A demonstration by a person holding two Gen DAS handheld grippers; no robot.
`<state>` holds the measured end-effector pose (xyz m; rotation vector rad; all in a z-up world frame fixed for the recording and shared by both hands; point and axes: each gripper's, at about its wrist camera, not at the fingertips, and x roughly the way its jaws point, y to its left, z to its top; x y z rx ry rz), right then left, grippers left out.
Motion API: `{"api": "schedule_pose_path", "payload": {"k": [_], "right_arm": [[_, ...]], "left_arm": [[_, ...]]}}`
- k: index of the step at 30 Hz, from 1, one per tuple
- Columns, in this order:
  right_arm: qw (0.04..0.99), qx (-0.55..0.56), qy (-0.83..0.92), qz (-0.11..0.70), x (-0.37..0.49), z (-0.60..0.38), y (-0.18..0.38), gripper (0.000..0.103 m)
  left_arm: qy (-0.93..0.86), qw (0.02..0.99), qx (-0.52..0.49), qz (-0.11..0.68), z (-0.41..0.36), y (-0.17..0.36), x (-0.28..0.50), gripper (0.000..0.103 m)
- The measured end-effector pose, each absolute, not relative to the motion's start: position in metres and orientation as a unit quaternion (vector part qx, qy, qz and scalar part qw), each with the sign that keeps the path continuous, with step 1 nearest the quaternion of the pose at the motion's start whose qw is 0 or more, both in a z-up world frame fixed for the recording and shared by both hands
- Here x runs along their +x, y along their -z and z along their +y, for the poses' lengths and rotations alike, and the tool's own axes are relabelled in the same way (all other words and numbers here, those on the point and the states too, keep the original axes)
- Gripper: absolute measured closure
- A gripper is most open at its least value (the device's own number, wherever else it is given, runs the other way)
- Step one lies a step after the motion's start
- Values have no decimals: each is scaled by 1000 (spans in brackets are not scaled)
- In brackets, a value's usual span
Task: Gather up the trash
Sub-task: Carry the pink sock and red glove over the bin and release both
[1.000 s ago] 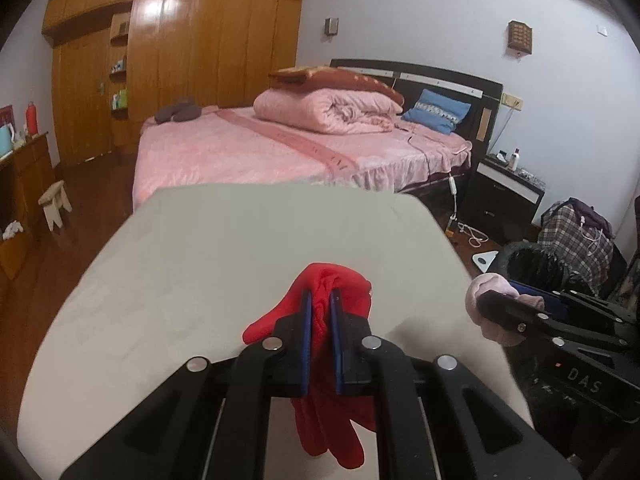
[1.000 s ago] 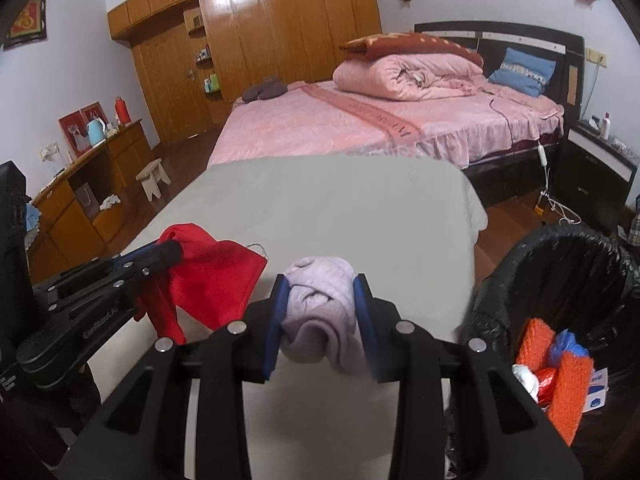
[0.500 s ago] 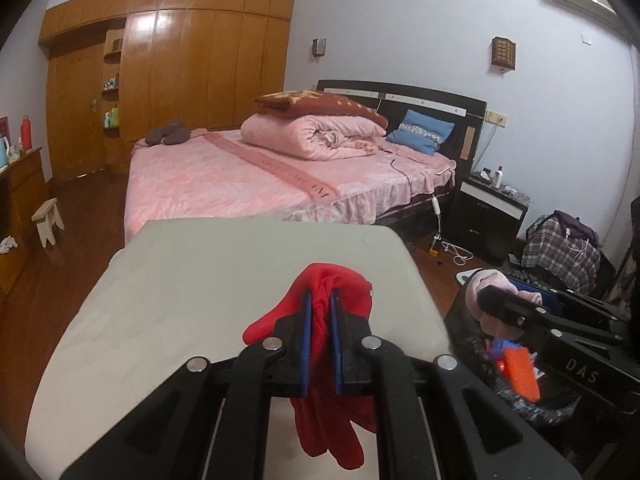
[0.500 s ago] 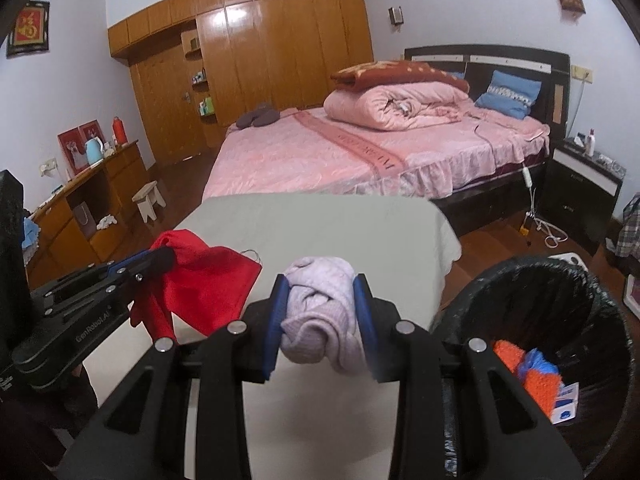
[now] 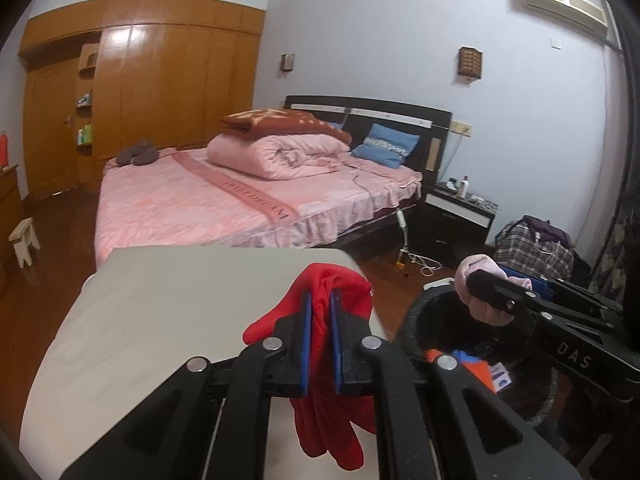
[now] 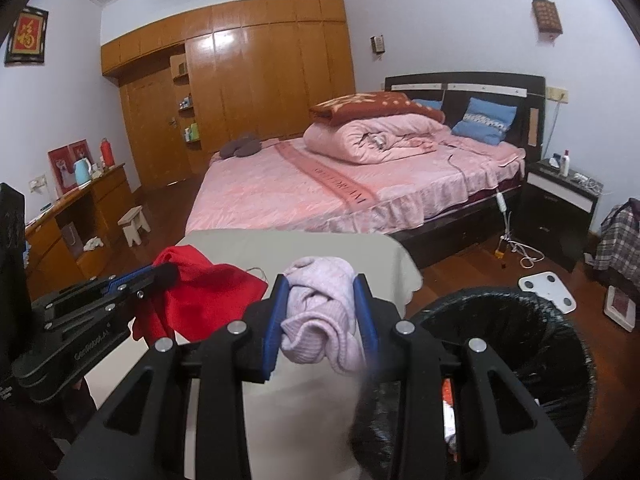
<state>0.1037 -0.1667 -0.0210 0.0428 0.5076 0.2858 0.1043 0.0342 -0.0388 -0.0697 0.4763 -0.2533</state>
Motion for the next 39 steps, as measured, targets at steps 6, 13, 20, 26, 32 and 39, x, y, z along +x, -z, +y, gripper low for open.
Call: {"api": "schedule_pose_path", "payload": {"k": [6,13,20,26,32,39], "right_arm": [[963,26,-119,240,98,-190,15,70],[968,27,-92,234,94,-216,12,70],[970,28,-67,231,91,-240,12,70],[971,29,-45,233,86,-260,16,70],[971,35,-22,237,83,-284,23,70],[969,42,5,243,79,-311,32,70]], "left_arm": [[151,962,-26,225,11,30,101,94],[179,959,-16,219,-15,23,102,94],[207,955,-6,214,-41,18,103,94],[226,950,-2,213,-61,18,108,94],[246,945,5,217,-84,22,112,94],[272,936,12,222,-111,28,122,94]]}}
